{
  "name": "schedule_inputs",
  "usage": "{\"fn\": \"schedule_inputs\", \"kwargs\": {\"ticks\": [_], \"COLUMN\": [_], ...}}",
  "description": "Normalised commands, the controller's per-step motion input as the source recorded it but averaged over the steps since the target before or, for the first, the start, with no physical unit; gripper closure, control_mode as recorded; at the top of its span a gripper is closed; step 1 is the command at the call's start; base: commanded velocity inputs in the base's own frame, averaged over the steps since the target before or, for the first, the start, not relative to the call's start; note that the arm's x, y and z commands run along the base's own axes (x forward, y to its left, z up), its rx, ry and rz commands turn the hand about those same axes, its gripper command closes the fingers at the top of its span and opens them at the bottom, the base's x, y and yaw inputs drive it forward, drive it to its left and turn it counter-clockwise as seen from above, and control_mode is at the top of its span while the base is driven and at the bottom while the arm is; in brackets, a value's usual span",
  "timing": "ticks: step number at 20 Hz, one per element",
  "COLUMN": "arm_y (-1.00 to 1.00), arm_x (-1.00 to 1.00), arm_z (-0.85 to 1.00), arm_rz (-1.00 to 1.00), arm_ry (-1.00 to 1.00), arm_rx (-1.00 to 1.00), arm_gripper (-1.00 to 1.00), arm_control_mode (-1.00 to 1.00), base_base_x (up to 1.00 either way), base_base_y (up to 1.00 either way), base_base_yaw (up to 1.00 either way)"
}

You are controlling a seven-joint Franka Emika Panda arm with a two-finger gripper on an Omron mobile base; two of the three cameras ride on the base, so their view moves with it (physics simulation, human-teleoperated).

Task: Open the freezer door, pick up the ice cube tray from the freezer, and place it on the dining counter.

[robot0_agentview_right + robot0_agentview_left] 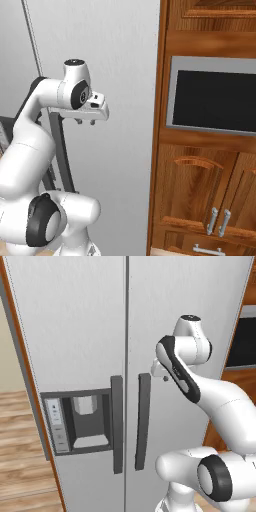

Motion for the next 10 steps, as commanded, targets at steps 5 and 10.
{"fn": "schedule_inputs", "kwargs": {"ticks": [5, 10], "arm_y": [0.27, 0.66], "arm_x": [-0.37, -0.48], "arm_z": [-0.01, -0.09], "arm_rz": [0.0, -0.01], "arm_ry": [-0.01, 0.0], "arm_rx": [-0.01, -0.03], "arm_gripper": [-1.0, -1.0], "arm_control_mode": [-1.0, -1.0], "base_base_x": [0.0, 0.0], "base_base_y": [0.0, 0.0], "base_base_yaw": [0.0, 0.0]}}
